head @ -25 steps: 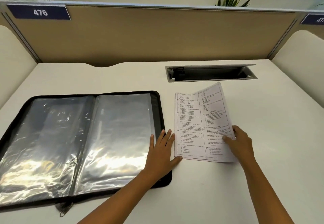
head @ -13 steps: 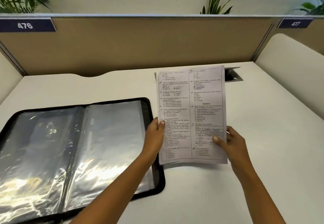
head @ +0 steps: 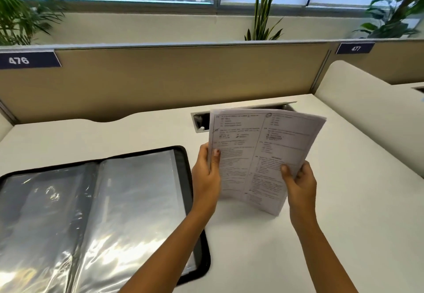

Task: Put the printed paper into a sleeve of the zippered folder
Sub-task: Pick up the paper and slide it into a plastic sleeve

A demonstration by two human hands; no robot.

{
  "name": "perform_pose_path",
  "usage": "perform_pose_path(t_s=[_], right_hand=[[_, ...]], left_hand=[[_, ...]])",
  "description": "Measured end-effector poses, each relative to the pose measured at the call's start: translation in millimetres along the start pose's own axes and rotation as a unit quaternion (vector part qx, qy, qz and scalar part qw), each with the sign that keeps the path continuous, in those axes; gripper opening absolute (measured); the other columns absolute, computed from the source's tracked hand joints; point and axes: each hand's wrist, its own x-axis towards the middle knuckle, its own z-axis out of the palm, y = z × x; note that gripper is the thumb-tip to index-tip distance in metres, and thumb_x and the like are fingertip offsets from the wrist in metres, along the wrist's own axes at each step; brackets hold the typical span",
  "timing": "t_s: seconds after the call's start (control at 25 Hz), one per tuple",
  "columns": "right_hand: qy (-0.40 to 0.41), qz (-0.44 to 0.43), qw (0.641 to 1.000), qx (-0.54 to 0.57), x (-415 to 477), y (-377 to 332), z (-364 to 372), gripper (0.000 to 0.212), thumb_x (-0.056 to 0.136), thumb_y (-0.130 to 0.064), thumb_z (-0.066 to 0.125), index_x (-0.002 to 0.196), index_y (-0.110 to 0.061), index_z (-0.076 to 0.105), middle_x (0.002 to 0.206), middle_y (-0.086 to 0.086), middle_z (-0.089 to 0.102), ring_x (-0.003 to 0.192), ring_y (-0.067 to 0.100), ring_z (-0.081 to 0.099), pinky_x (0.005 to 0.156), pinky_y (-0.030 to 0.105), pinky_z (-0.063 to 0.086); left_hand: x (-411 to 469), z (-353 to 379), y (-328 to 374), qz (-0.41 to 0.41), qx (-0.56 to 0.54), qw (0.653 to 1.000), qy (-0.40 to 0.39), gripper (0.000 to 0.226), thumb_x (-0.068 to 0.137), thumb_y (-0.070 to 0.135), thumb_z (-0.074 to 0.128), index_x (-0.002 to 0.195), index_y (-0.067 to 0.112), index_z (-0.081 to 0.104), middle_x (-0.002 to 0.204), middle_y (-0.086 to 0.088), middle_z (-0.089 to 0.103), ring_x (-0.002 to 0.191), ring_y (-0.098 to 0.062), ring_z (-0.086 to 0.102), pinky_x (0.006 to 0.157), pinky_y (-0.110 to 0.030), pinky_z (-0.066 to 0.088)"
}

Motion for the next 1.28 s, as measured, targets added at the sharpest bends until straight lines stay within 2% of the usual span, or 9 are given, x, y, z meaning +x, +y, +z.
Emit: perform_pose_path(t_s=[0.16, 0.28, 0.4, 0.56, 0.76, 0.92, 1.12, 1.28], right_hand=[[0.01, 0.011, 1.0, 0.006, -8.6, 7.7, -1.6, 0.013, 0.095, -0.017, 0.053, 0.106, -0.022, 0.058, 0.102, -0.006, 0.068, 0.088, 0.002, 0.067, 0.063, 0.014, 0.054], [0.023, -0.015, 1.0, 0.002, -4.3, 2.2, -2.5, 0.008, 0.096, -0.016, 0.053, 0.098, -0.022, 0.058, 0.094, -0.008, 0.068, 0.083, 0.004, 0.067, 0.065, 0.016, 0.055], [0.031, -0.03, 0.999, -0.003, -4.2, 3.9, -4.5, 0.013, 0.097, -0.015, 0.051, 0.088, -0.022, 0.055, 0.086, -0.007, 0.064, 0.078, 0.003, 0.063, 0.063, 0.014, 0.054], [0.031, 0.001, 1.0, -0.004, -11.2, 15.3, -7.3, 0.013, 0.099, -0.01, 0.045, 0.094, -0.016, 0.056, 0.092, -0.002, 0.064, 0.087, 0.013, 0.059, 0.071, 0.018, 0.049], [0.046, -0.005, 0.999, 0.015, -9.1, 10.8, -9.8, 0.01, 0.099, -0.012, 0.045, 0.098, -0.012, 0.055, 0.092, -0.008, 0.067, 0.079, 0.001, 0.063, 0.063, 0.013, 0.053], [0.039, 0.027, 0.999, 0.01, -16.2, 21.1, -13.2, 0.009, 0.097, -0.011, 0.048, 0.104, -0.007, 0.054, 0.102, 0.001, 0.065, 0.092, 0.014, 0.06, 0.074, 0.02, 0.049], [0.05, 0.041, 0.998, 0.011, -21.9, 27.8, -20.2, 0.011, 0.097, -0.01, 0.048, 0.104, -0.01, 0.057, 0.1, -0.002, 0.067, 0.09, 0.01, 0.063, 0.072, 0.02, 0.05], [0.045, 0.062, 0.997, 0.008, -26.7, 31.9, -19.9, 0.013, 0.096, -0.007, 0.049, 0.108, -0.005, 0.055, 0.108, 0.008, 0.065, 0.099, 0.023, 0.06, 0.082, 0.027, 0.05]], left_hand=[[-10.6, 1.9, -7.0, -0.016, 0.007, 1.0, -0.004, 0.014, 0.099, 0.028, 0.041, 0.099, 0.04, 0.049, 0.096, 0.014, 0.062, 0.087, 0.001, 0.064, 0.061, -0.012, 0.053], [-9.4, 2.4, -2.5, -0.007, -0.002, 1.0, 0.025, 0.01, 0.096, 0.034, 0.042, 0.096, 0.038, 0.051, 0.093, 0.014, 0.063, 0.085, -0.008, 0.066, 0.062, -0.014, 0.054], [-10.9, 2.1, -4.0, -0.005, -0.03, 0.999, 0.04, 0.009, 0.095, 0.034, 0.045, 0.099, 0.036, 0.052, 0.096, 0.012, 0.065, 0.089, -0.009, 0.067, 0.064, -0.018, 0.056], [-19.8, 2.5, -12.6, -0.027, -0.027, 0.999, 0.027, 0.011, 0.098, 0.024, 0.045, 0.098, 0.033, 0.052, 0.099, 0.01, 0.065, 0.092, -0.017, 0.066, 0.066, -0.019, 0.056], [-22.1, 6.6, -14.3, -0.022, -0.052, 0.998, 0.039, 0.012, 0.098, 0.024, 0.045, 0.095, 0.031, 0.054, 0.095, 0.011, 0.066, 0.09, -0.012, 0.067, 0.065, -0.017, 0.055], [-32.8, 7.4, -25.7, -0.045, -0.032, 0.998, 0.009, 0.013, 0.098, 0.025, 0.045, 0.097, 0.034, 0.054, 0.099, 0.01, 0.065, 0.092, -0.008, 0.065, 0.067, -0.018, 0.056], [-43.5, 8.4, -33.9, -0.043, -0.031, 0.998, 0.019, 0.012, 0.094, 0.03, 0.045, 0.098, 0.037, 0.055, 0.098, 0.016, 0.065, 0.094, 0.0, 0.063, 0.066, -0.012, 0.053], [-48.6, 7.3, -40.8, -0.053, -0.016, 0.998, 0.014, 0.019, 0.097, 0.02, 0.046, 0.098, 0.037, 0.054, 0.1, 0.015, 0.064, 0.095, 0.004, 0.061, 0.065, -0.009, 0.051]])
